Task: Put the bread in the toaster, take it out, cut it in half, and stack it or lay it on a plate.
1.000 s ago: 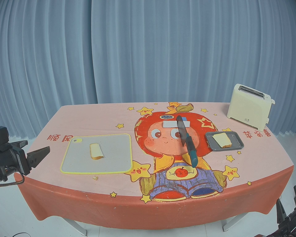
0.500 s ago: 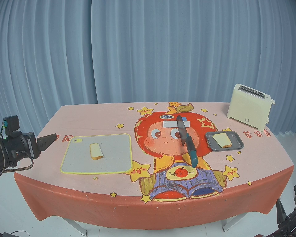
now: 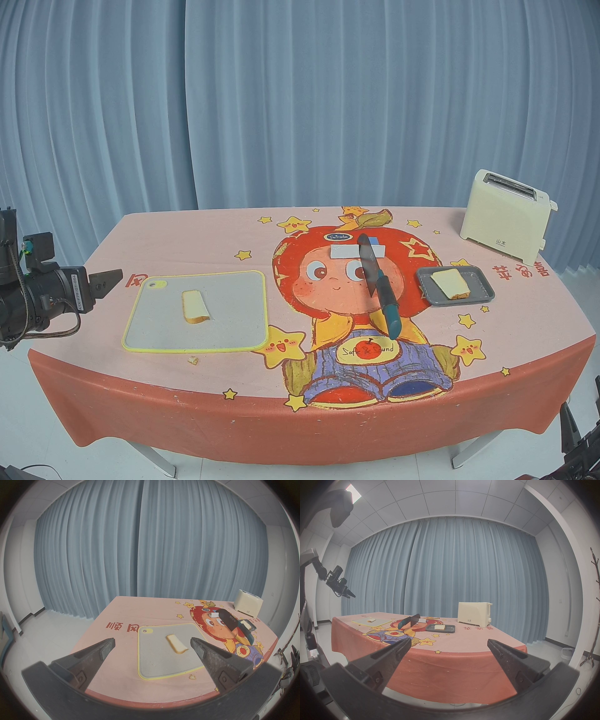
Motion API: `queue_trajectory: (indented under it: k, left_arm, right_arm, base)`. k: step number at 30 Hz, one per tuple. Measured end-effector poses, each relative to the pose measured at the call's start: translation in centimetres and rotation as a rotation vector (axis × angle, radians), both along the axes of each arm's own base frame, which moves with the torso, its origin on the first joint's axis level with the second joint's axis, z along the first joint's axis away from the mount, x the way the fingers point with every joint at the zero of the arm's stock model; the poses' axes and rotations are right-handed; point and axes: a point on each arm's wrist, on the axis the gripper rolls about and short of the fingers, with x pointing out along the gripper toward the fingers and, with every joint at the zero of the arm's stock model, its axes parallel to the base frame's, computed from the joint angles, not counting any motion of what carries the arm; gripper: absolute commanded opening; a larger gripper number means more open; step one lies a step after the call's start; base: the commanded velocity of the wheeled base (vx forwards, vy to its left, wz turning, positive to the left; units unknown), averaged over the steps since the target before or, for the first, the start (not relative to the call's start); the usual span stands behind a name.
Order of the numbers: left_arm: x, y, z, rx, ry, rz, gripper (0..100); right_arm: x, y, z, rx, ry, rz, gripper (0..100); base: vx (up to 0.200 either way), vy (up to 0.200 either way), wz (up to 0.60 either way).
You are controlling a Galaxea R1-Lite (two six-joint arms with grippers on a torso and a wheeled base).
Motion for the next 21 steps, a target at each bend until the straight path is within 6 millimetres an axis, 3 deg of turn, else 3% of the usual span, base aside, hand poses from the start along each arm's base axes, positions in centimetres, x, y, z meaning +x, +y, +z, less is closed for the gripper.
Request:
queue_trajectory:
  k: [12, 21]
  left_arm:
    - [2.1, -0.5, 0.2, -0.026, -0.039, 0.043, 100]
    - [3.0, -0.6, -0.8, -0.023, 0.002, 0.056, 100]
  right_arm:
    - [0.0, 0.0, 0.0, 0.0, 0.0, -0.001, 100]
    - [0.0, 0.0, 0.0, 0.0, 0.0, 0.0, 100]
  base:
    - [0.0, 0.0, 0.0]
    - [0.0, 0.0, 0.0]
